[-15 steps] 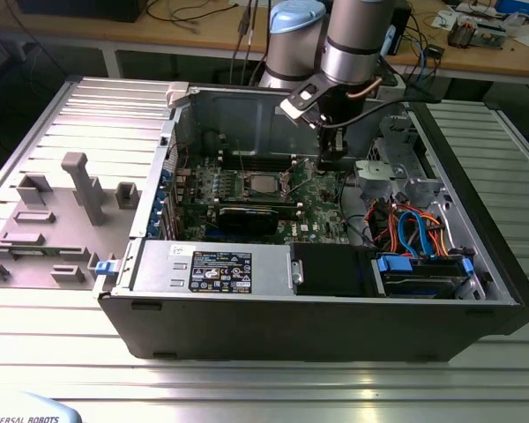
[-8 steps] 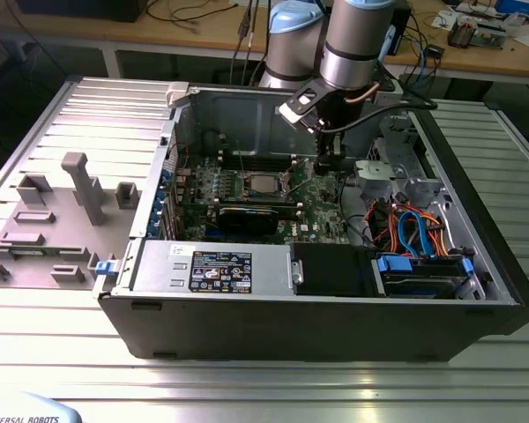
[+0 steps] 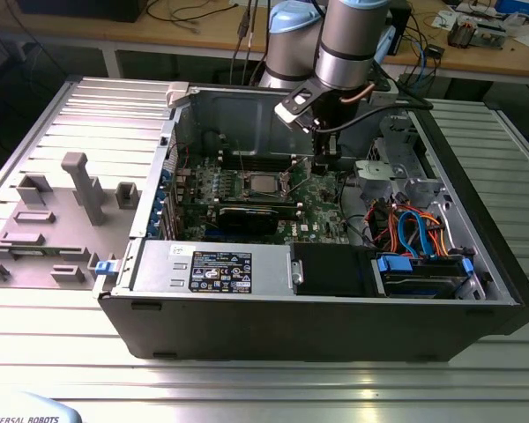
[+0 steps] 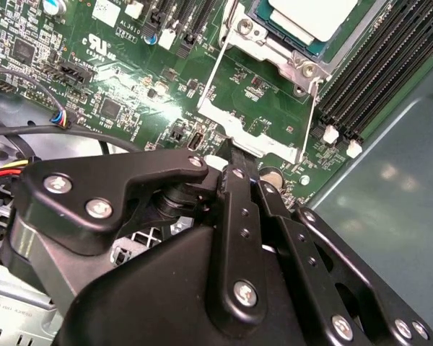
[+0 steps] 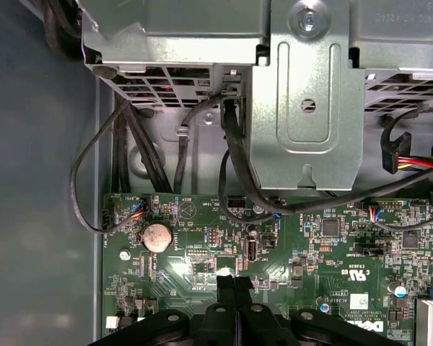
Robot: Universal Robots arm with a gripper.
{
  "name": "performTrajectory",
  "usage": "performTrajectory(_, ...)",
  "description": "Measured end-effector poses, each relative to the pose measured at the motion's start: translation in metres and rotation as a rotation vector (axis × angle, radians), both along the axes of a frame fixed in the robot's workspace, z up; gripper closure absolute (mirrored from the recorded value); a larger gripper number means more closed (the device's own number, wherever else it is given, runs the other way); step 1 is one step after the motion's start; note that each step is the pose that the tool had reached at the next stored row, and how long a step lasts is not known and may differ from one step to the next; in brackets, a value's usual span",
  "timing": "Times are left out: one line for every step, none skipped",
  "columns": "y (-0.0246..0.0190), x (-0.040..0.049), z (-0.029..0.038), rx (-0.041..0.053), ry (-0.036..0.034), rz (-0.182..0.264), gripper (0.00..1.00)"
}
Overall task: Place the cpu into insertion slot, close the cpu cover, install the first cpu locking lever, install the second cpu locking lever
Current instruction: 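Close the cpu cover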
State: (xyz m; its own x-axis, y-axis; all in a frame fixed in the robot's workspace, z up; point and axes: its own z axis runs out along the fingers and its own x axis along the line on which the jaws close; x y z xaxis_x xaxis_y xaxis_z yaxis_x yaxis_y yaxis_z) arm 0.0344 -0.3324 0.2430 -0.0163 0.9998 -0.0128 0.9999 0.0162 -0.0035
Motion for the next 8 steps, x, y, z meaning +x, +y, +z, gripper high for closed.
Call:
performTrajectory(0.0,-0.0004,0.0,0.0,0.0,0.0,0.89)
performTrajectory(0.0,-0.0006,0.0,0.0001,0.0,0.0,0.89)
performTrajectory(0.0,-0.0007,0.0,0.0001,0.0,0.0,0.89)
performTrajectory(0.0,-0.0009,0.0,0.0,0.0,0.0,0.89)
performTrajectory(0.0,-0.0011,0.0,0.0,0.0,0.0,0.89)
performTrajectory(0.0,-0.0012,0.0,0.0,0.0,0.0,0.89)
performTrajectory(0.0,-0.0013,0.0,0.0,0.0,0.0,0.89)
performTrajectory(0.0,-0.0016,0.0,0.0,-0.0001,0.0,0.89)
